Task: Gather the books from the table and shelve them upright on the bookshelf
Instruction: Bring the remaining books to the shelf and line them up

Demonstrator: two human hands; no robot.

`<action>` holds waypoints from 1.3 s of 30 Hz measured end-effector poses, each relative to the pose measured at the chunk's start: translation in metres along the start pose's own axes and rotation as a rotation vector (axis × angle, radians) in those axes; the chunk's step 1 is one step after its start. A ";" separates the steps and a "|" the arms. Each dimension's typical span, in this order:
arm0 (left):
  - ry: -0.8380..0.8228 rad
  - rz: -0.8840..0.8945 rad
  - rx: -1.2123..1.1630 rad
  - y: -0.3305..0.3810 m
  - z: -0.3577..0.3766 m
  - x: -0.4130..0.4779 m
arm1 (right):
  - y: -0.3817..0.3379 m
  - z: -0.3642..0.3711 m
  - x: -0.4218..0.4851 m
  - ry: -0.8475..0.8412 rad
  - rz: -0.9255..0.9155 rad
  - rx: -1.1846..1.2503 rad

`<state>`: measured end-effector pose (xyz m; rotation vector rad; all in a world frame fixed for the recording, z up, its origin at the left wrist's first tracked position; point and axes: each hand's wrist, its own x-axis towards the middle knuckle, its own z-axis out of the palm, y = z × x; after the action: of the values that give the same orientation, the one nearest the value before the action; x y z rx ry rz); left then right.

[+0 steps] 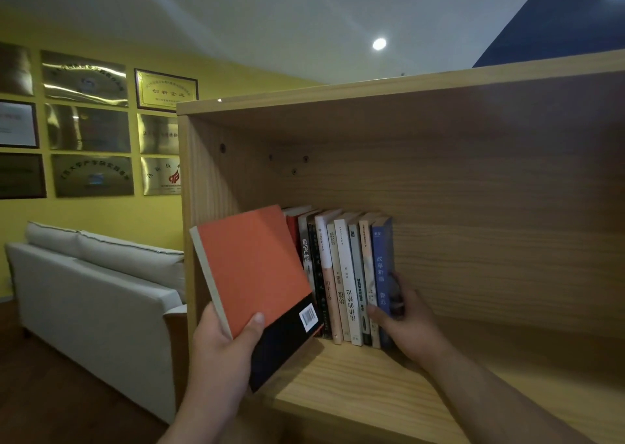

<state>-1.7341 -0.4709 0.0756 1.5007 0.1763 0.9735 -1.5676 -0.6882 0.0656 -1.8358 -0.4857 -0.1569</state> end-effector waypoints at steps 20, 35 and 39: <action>-0.503 -0.484 -0.402 -0.018 0.097 0.018 | -0.032 -0.038 -0.008 -0.302 0.384 0.682; -0.093 0.016 0.397 -0.034 0.101 0.016 | -0.043 -0.107 -0.048 0.291 0.169 0.417; -0.158 0.001 0.475 -0.034 0.103 0.018 | -0.040 -0.085 -0.048 0.412 0.058 0.047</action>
<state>-1.6412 -0.5294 0.0675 2.0044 0.3086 0.8429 -1.6155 -0.7700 0.1110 -1.7107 -0.1460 -0.4684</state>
